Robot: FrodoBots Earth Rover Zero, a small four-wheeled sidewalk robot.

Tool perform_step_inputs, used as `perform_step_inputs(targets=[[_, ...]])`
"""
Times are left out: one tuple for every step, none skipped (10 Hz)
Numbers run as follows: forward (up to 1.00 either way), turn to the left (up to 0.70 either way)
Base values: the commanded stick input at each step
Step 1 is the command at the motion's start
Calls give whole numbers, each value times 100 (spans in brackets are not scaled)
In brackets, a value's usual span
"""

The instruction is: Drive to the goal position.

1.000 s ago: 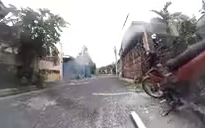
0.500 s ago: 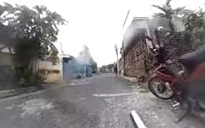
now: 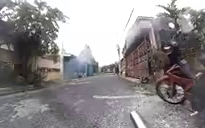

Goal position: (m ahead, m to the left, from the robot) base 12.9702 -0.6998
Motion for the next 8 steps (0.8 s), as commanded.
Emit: perform_step_inputs(targets=[[50, 0], [50, 0], [50, 0], [50, -34], [50, -50], [50, -50], [50, -50], [50, -50]])
